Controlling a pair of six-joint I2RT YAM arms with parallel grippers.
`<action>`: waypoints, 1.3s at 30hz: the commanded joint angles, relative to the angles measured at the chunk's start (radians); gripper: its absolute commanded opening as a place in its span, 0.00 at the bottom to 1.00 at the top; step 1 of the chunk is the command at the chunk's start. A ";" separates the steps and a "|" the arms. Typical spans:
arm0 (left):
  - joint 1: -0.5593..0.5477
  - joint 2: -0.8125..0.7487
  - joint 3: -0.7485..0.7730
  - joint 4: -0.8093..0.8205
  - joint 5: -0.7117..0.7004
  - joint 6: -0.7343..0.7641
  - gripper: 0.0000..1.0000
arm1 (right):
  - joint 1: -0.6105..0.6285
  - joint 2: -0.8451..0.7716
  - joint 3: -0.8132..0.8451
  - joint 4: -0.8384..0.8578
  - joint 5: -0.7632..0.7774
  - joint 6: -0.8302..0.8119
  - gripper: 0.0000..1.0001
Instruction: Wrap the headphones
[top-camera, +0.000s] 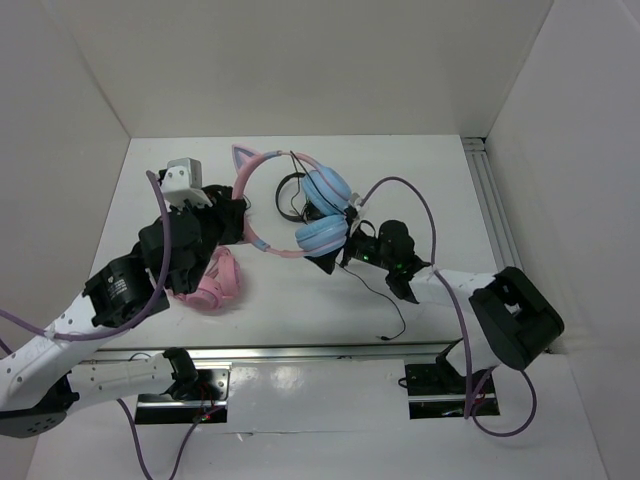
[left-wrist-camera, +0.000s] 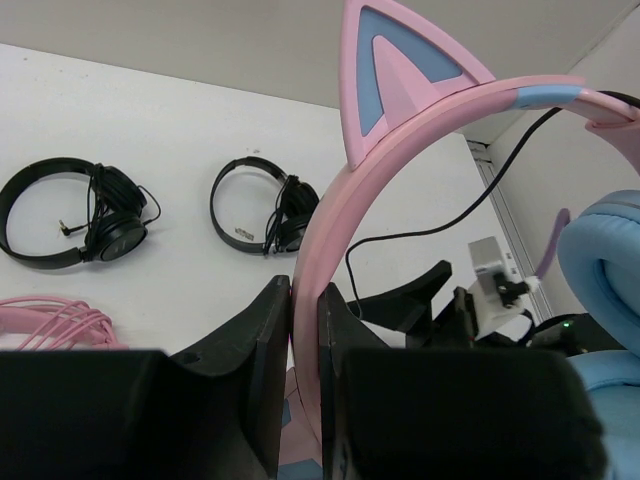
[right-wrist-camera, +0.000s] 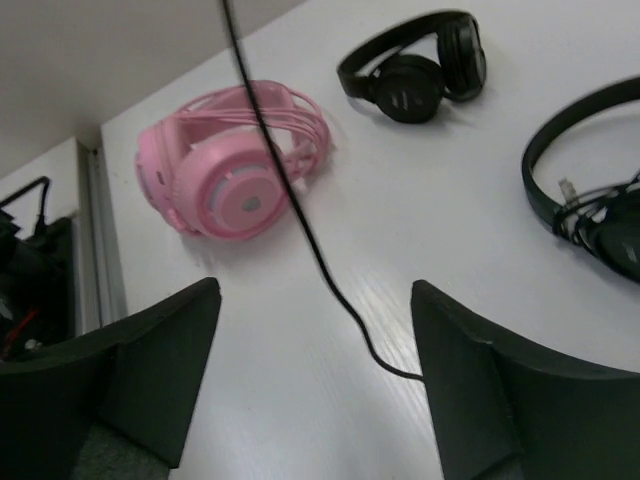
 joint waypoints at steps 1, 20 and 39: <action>-0.003 -0.033 0.055 0.104 0.001 -0.054 0.00 | 0.002 0.061 0.034 0.012 0.078 -0.048 0.80; 0.038 0.034 0.066 0.064 -0.091 -0.131 0.00 | 0.155 0.112 0.028 0.169 0.178 0.009 0.00; 0.240 0.231 0.051 -0.017 -0.293 -0.261 0.00 | 0.634 -0.328 -0.067 -0.208 0.477 -0.167 0.00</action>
